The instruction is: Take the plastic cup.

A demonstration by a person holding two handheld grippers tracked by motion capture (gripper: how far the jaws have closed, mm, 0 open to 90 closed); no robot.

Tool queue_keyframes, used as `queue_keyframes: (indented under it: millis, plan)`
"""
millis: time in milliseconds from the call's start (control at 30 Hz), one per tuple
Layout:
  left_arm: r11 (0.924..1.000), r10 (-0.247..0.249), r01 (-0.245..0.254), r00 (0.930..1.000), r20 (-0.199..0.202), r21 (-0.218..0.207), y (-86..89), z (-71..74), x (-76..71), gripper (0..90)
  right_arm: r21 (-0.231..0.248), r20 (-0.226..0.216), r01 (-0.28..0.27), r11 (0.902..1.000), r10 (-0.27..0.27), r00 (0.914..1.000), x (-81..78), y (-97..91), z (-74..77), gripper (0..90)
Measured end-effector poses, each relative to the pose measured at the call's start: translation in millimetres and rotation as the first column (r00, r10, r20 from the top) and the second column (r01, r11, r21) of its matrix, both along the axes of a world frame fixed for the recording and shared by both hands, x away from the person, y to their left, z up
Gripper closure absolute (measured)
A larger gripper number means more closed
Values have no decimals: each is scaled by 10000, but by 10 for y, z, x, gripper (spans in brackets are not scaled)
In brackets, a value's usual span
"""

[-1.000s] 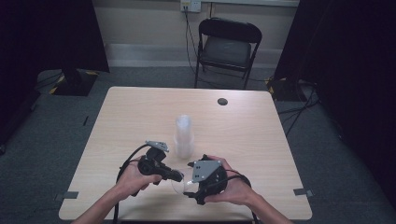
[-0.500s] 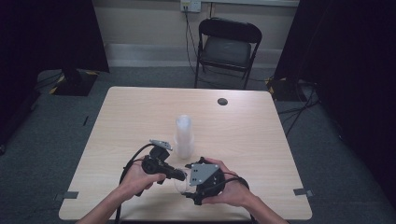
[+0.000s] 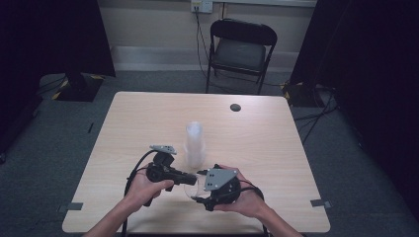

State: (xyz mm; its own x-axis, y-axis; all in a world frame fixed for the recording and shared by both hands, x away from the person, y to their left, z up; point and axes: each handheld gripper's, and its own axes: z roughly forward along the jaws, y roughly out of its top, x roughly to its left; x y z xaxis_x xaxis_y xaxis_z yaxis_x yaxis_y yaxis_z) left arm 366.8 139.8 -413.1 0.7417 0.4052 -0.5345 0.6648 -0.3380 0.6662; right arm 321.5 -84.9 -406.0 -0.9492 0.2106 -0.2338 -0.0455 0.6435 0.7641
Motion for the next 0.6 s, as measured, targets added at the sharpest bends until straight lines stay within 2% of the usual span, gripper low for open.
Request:
queue_keyframes:
  millis: [200, 333, 467, 600]
  plan:
    - [9991, 206, -204, 9998, 45, -369, 53, 1, 9, 786, 394, -330, 280, 9988, -267, 9991, 32, -56, 7, 272]
    - [9993, 171, -170, 9999, 26, -322, 38, 3, -4, 866, 471, -416, 371, 9982, -351, 9985, 30, -67, -6, 263]
    - [9997, 18, -24, 9997, -240, -245, 23, -3, 3, 872, 250, -431, 319, 9992, -308, 9986, 24, -59, -22, 228]
    - [9996, 41, -67, 9960, -888, -286, 19, -14, 37, 874, 101, -210, 237, 9997, -235, 9995, 12, -47, -27, 226]
